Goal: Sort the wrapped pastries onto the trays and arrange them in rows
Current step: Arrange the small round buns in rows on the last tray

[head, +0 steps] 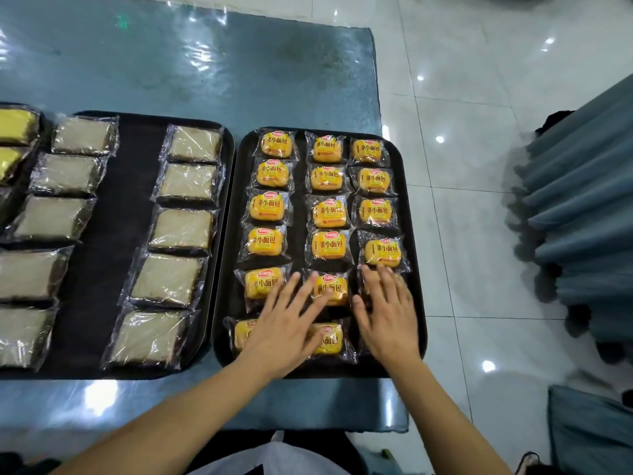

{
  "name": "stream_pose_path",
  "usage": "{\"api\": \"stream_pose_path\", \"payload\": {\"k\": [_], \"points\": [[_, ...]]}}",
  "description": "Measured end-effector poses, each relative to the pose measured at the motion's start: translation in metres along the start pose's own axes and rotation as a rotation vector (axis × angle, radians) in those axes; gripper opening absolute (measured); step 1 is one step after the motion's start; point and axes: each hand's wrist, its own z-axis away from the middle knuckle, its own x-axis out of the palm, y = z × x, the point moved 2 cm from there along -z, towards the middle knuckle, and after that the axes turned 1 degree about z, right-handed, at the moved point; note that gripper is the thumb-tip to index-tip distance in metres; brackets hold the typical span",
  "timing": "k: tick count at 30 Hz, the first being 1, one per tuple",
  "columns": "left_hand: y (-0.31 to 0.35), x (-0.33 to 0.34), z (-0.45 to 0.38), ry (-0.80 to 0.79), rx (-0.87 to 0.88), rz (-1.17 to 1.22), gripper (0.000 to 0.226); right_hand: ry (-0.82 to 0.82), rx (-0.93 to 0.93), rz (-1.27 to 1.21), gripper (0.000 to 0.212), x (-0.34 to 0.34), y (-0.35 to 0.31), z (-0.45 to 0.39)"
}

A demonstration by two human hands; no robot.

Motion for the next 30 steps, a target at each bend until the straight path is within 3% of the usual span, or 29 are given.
{"api": "stream_pose_path", "payload": {"k": [5,14,21,25,30], "points": [[0.019,0.014,-0.015,-0.111,0.058,0.012,0.070,-0.030,0.017,0.034,0.070,0.010,0.028,0.012],[0.018,0.008,-0.013,-0.071,0.047,0.027,0.068,0.000,0.032,0.036,0.070,0.017,0.026,0.020],[-0.033,0.001,0.019,0.101,-0.282,-0.027,0.065,-0.019,-0.137,-0.052,0.068,0.004,-0.021,0.002],[-0.056,0.013,0.035,0.035,-0.283,-0.013,0.067,-0.136,-0.243,-0.024,0.069,0.019,-0.061,0.000],[-0.058,0.015,0.030,0.036,-0.270,0.080,0.066,-0.155,-0.241,0.025,0.070,0.032,-0.062,0.003]]}}
